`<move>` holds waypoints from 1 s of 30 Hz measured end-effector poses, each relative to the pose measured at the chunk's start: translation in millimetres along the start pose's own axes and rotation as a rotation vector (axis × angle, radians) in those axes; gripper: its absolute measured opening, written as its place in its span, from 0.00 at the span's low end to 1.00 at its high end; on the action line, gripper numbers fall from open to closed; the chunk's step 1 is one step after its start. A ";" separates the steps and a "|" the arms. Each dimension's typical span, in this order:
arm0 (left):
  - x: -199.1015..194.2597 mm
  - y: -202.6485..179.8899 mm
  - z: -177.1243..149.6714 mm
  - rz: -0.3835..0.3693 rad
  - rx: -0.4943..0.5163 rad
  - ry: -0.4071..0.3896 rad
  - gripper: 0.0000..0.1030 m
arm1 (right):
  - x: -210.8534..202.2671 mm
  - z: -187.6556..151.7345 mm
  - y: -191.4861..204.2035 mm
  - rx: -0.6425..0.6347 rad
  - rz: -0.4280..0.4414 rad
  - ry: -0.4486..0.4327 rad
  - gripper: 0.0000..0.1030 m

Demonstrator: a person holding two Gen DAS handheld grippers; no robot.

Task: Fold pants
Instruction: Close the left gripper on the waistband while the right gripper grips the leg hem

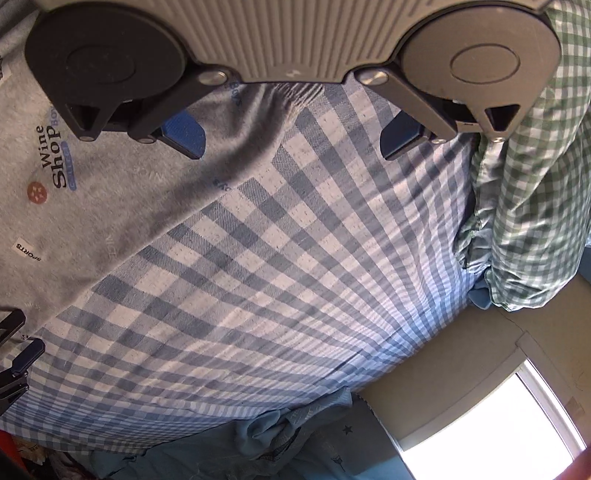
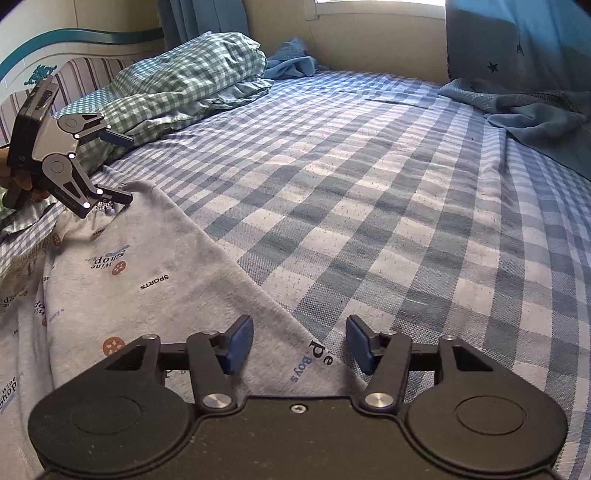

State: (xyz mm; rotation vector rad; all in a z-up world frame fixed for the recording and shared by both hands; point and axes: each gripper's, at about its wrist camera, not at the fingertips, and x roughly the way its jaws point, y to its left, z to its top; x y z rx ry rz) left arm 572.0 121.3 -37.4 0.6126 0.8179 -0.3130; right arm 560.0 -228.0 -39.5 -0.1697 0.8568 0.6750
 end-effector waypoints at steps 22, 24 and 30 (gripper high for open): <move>-21.1 15.9 33.1 0.028 -0.229 -0.136 0.01 | 0.3 35.5 28.4 -0.172 -0.259 -0.080 0.00; -14.5 18.3 38.9 0.061 -0.254 -0.148 0.01 | 6.7 43.9 20.8 -0.160 -0.288 -0.093 0.00; 29.3 11.6 34.3 0.068 -0.298 -0.064 0.01 | 49.4 43.6 2.4 -0.114 -0.302 -0.004 0.01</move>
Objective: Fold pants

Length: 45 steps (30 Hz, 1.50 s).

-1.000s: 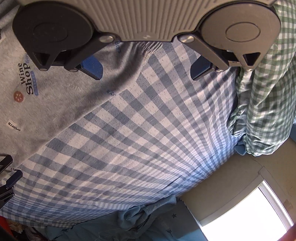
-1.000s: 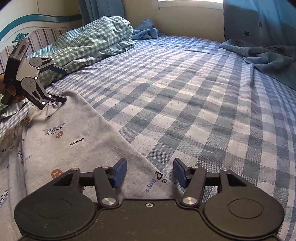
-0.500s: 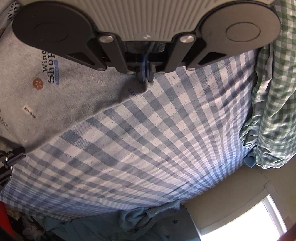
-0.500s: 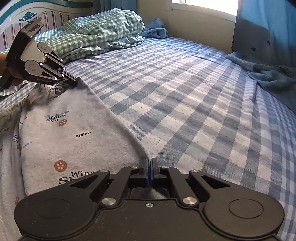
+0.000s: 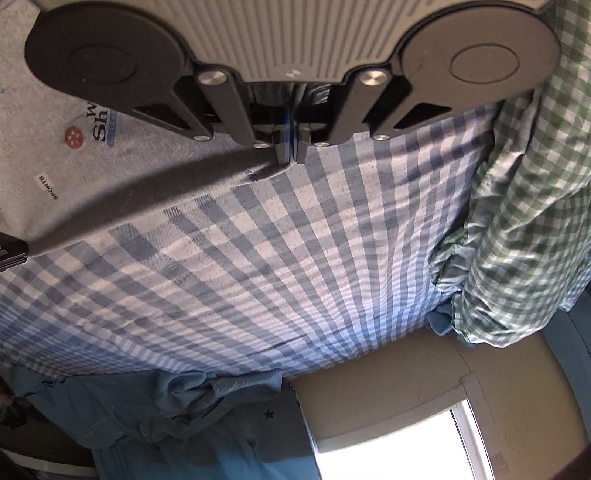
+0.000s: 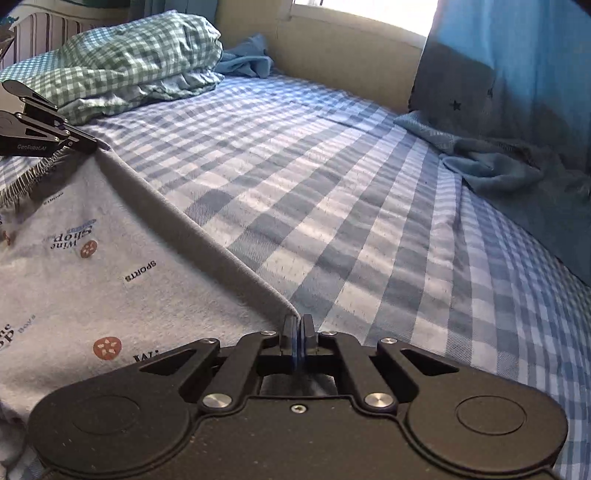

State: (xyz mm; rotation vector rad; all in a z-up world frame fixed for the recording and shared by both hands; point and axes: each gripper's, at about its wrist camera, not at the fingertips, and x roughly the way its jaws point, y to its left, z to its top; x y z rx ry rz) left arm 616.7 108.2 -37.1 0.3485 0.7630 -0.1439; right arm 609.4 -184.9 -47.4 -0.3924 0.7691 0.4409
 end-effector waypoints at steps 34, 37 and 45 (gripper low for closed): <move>-168.2 -2.2 -62.3 -0.076 0.144 -0.276 0.03 | -204.8 -63.6 94.4 -0.169 -0.067 -0.312 0.00; -192.8 -6.8 -93.8 -0.072 0.169 -0.305 0.03 | -239.8 -89.7 131.1 -0.261 -0.089 -0.321 0.00; -219.8 -32.3 -183.9 -0.065 0.265 -0.353 0.03 | -262.3 -170.8 230.0 -0.442 -0.188 -0.281 0.00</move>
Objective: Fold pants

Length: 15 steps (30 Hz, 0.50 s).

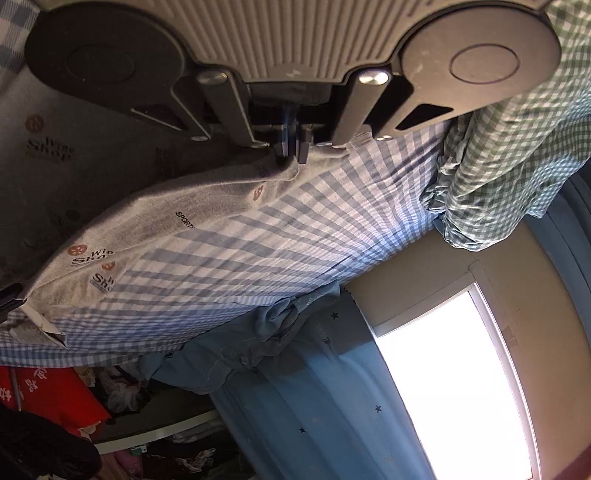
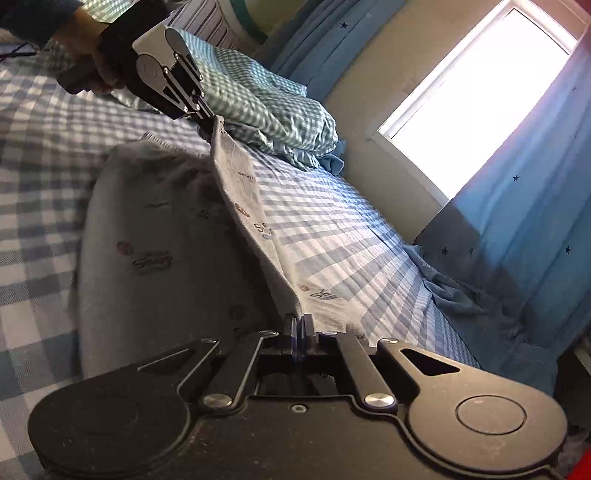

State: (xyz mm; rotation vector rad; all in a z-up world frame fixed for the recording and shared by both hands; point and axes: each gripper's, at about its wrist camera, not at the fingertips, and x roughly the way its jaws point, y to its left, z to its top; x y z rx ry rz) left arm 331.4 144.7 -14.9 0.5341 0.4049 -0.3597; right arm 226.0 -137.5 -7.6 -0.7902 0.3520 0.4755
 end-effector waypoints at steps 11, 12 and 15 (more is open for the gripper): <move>-25.7 -21.3 -41.1 0.065 0.121 -0.001 0.02 | -7.7 -6.3 45.6 -0.011 -0.043 0.030 0.00; -30.8 -18.5 -42.2 0.068 0.132 -0.004 0.02 | -12.4 -4.2 46.4 -0.018 -0.037 0.025 0.00; -39.2 -16.4 -48.5 0.069 0.169 0.009 0.02 | -24.1 0.9 60.7 -0.045 -0.015 0.030 0.00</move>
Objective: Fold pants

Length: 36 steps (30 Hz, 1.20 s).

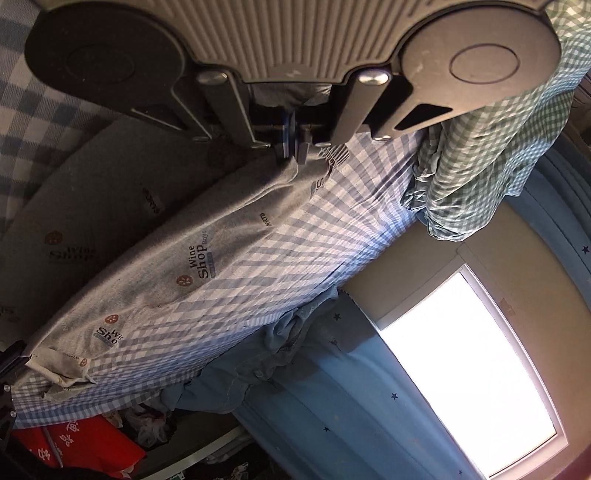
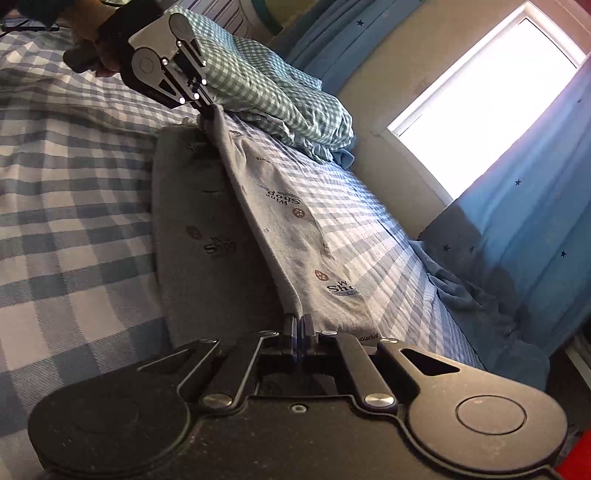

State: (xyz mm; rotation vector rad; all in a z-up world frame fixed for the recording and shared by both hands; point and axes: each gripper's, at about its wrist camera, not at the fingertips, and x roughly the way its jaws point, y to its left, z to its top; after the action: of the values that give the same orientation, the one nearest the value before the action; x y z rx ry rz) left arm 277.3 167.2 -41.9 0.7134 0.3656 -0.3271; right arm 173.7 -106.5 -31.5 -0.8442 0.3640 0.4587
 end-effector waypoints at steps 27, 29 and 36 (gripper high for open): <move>2.1 -15.5 -14.1 -0.019 0.123 0.004 0.56 | -6.5 0.4 30.0 0.041 0.048 0.061 0.01; 5.5 -20.4 -10.4 -0.029 0.167 0.003 0.55 | -5.2 0.1 29.3 0.041 0.050 0.062 0.01; 12.5 -19.4 -4.1 -0.124 0.184 0.062 0.03 | -6.1 0.6 28.3 0.051 0.065 0.064 0.00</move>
State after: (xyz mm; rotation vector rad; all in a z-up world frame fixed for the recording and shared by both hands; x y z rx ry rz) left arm 279.5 154.2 -61.2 0.8847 0.4436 -0.4608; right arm 153.8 -91.2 -45.9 -0.8002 0.4617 0.4815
